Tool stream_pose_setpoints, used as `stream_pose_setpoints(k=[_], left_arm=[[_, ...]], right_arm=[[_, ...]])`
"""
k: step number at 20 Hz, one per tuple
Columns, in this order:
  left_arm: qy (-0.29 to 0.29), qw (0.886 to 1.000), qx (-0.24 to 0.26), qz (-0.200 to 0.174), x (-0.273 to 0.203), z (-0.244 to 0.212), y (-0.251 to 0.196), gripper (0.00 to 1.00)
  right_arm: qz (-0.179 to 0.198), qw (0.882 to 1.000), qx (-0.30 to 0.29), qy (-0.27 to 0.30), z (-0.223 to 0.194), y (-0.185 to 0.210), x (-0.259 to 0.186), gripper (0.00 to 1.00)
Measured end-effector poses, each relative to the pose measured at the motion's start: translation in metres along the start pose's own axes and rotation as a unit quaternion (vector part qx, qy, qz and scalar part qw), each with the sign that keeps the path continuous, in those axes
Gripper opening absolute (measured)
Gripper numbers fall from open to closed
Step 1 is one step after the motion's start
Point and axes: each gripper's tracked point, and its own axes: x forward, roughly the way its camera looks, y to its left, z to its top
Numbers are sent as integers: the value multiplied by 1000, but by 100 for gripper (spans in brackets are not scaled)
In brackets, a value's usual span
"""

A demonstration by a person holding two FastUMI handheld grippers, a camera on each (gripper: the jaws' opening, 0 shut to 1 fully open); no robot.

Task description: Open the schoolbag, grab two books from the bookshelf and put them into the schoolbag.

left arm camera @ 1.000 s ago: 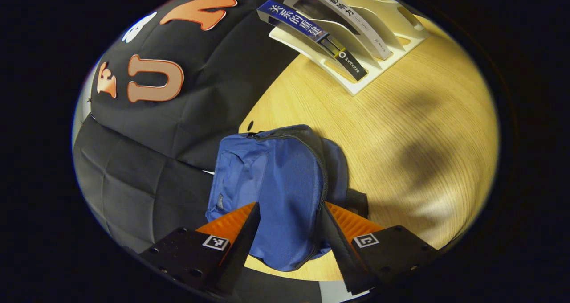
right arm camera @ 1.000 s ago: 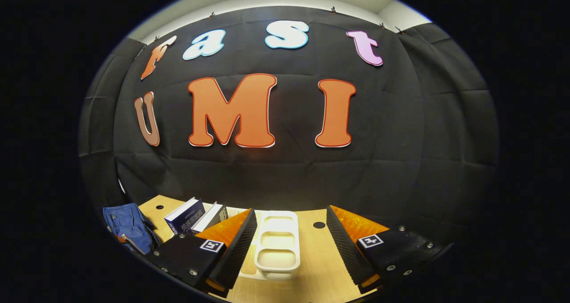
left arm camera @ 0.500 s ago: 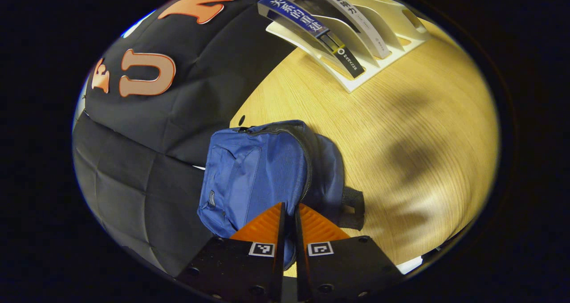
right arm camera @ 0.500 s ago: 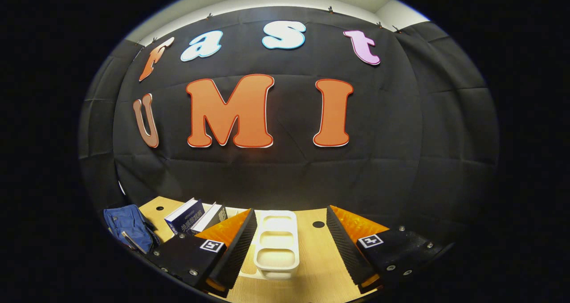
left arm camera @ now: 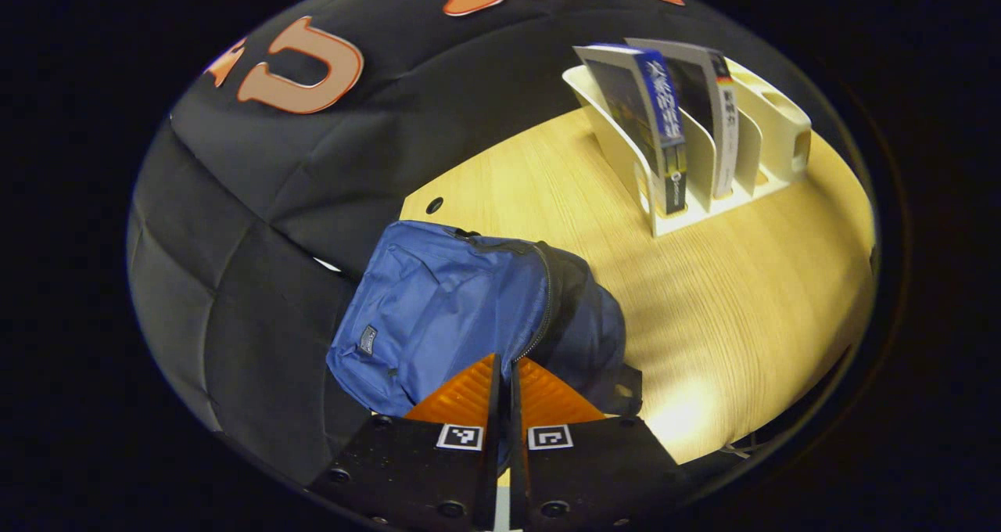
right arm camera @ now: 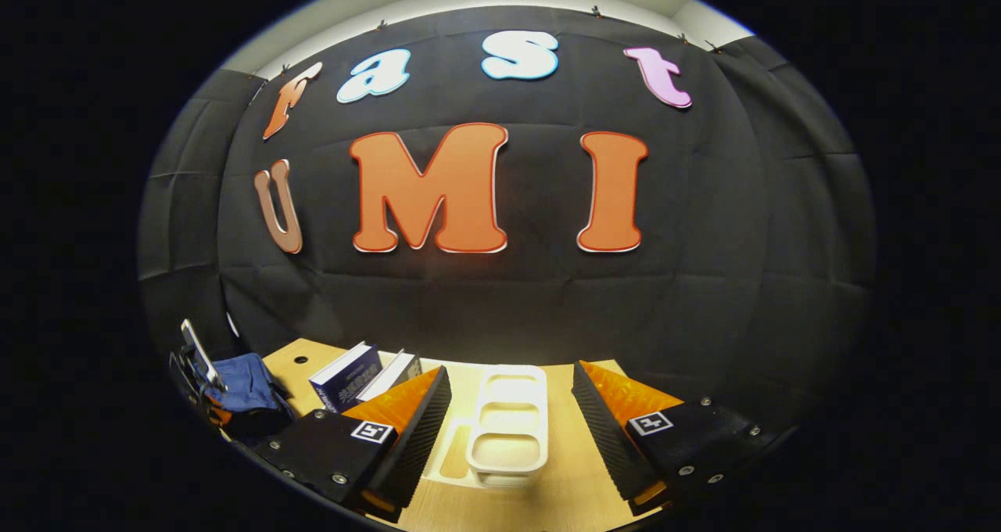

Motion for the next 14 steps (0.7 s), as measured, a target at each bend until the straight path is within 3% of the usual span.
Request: stream_pose_setpoints(k=[4, 9, 14], left_arm=[[-18, 1000, -22, -5, -11, 31, 42, 5], [-25, 999, -17, -43, -16, 57, 76, 5], [-31, 996, -3, -82, -21, 85, 111, 5]], right_arm=[[50, 999, -17, 15, 2, 42, 1, 93], [120, 990, -20, 71, -9, 104, 3, 94], [145, 977, -17, 157, -24, 156, 23, 93]])
